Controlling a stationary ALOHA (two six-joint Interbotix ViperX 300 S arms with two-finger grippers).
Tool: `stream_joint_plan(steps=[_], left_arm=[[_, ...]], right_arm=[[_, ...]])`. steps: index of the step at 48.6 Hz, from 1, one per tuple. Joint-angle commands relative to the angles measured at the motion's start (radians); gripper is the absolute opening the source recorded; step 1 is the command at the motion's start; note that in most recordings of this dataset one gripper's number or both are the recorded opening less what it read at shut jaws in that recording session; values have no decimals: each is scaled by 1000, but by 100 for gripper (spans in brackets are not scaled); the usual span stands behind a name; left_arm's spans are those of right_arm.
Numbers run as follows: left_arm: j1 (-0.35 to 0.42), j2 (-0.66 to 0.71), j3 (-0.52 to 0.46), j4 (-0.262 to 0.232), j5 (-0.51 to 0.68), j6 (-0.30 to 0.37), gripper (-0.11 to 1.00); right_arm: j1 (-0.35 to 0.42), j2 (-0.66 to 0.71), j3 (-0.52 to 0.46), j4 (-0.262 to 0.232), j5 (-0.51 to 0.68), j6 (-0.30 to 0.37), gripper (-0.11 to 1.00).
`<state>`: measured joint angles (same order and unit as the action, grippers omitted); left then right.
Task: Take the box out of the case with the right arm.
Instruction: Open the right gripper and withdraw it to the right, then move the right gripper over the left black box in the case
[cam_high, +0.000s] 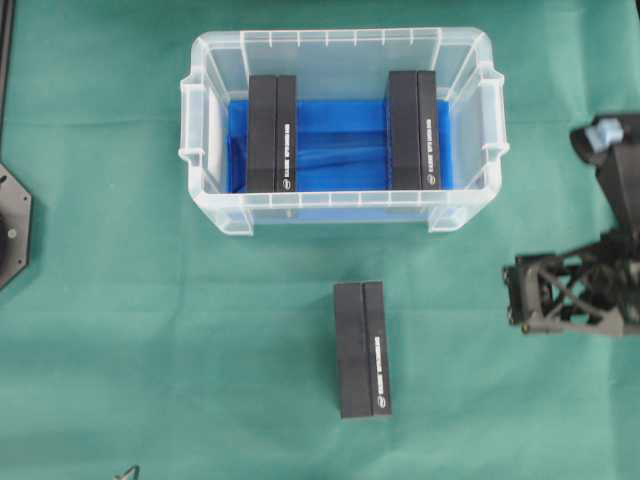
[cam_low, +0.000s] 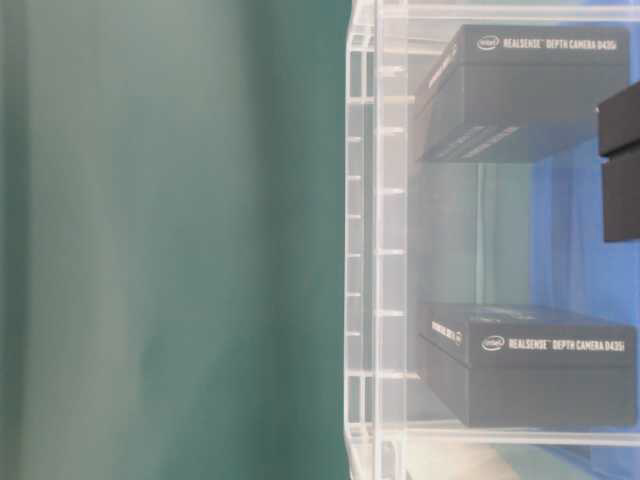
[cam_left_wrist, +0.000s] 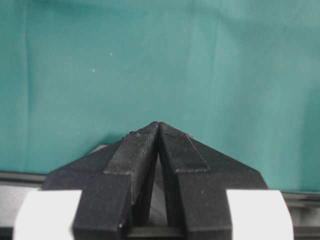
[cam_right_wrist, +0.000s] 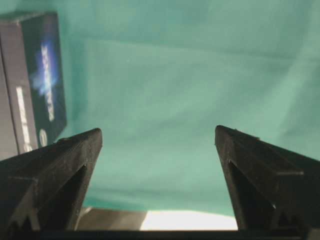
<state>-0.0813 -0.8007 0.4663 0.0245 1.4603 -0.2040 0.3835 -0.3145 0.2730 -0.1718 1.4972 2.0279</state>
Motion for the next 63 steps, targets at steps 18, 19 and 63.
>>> stream_joint_plan(steps=[18,19,63], left_arm=[[-2,3,-9,3,-3,-2,2],[-2,3,-9,3,-3,-2,2],[-2,5,-5,3,-3,3,2]], right_arm=[[-359,-87,32,-2,-8,-402,91],[-374,-87,32,0,-8,-417,91],[-647,-91,35,29,-25,-718,91]])
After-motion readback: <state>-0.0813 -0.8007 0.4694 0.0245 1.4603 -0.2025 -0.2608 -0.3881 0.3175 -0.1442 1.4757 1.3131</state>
